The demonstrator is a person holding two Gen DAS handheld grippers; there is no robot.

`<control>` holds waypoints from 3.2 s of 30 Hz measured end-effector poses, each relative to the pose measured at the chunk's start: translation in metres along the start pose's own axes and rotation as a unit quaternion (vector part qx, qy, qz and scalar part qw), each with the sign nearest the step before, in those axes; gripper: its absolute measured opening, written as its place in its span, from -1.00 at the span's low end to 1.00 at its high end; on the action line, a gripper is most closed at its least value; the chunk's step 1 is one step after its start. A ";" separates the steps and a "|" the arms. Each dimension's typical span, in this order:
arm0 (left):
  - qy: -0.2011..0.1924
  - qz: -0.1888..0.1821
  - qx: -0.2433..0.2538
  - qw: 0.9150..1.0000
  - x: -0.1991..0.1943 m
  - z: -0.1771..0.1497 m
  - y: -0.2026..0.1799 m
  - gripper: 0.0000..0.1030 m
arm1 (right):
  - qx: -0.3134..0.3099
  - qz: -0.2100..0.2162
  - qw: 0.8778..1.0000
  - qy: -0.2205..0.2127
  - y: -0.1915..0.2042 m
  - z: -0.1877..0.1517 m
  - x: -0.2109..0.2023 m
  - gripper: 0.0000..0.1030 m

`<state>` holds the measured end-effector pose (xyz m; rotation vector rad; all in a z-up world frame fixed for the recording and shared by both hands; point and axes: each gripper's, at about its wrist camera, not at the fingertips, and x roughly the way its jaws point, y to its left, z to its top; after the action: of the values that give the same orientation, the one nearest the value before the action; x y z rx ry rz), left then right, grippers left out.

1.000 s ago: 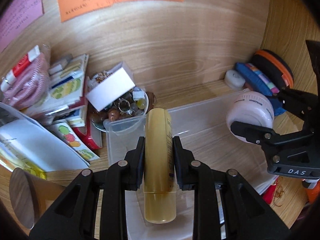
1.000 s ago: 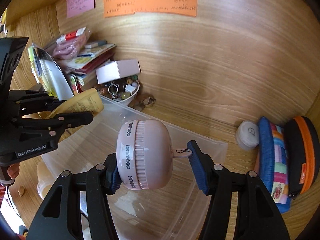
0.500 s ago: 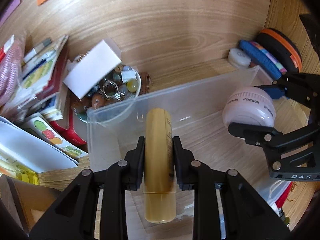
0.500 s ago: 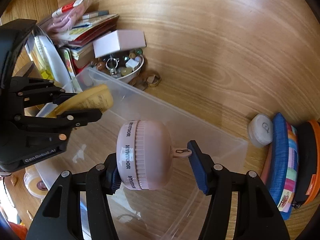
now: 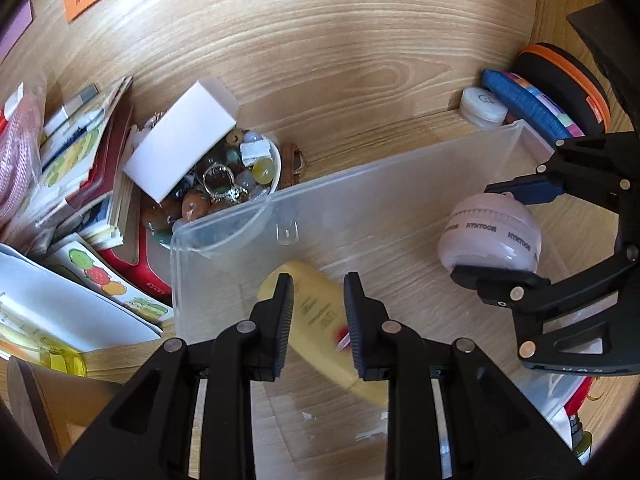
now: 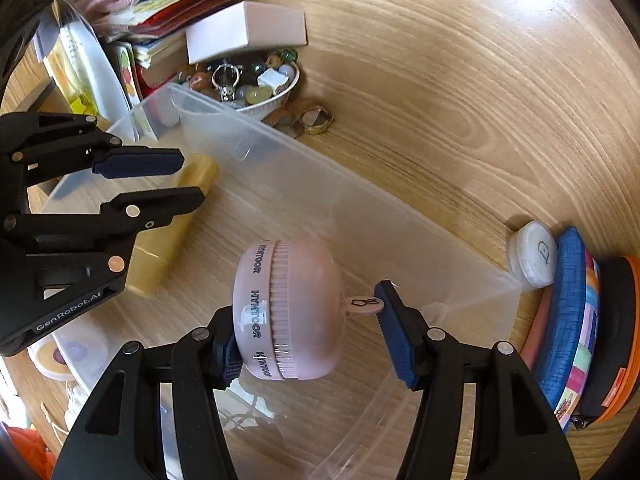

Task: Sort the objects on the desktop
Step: 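Release the yellow tube and pink compact into the clear box with both grippers, then move both grippers back toward the remaining items on the desk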

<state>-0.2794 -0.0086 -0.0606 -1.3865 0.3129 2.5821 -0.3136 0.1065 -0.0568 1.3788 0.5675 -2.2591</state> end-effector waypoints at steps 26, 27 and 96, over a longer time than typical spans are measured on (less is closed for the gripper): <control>-0.031 0.010 -0.001 0.999 -0.028 -0.001 -0.001 -0.08 | -0.045 -0.056 0.997 0.033 0.018 0.001 -0.009 0.42; -0.033 0.012 -0.001 0.999 -0.031 -0.001 -0.001 -0.03 | -0.042 -0.057 0.997 0.034 0.018 0.002 -0.010 0.42; -0.026 0.028 -0.106 0.994 -0.129 -0.267 0.033 0.45 | 0.137 0.037 0.982 -0.122 0.100 -0.221 -0.107 0.48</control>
<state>-0.0056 -0.1223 -0.0934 -1.3900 0.0705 2.7609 -0.0541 0.1615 -0.0657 1.1938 0.1242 -2.4641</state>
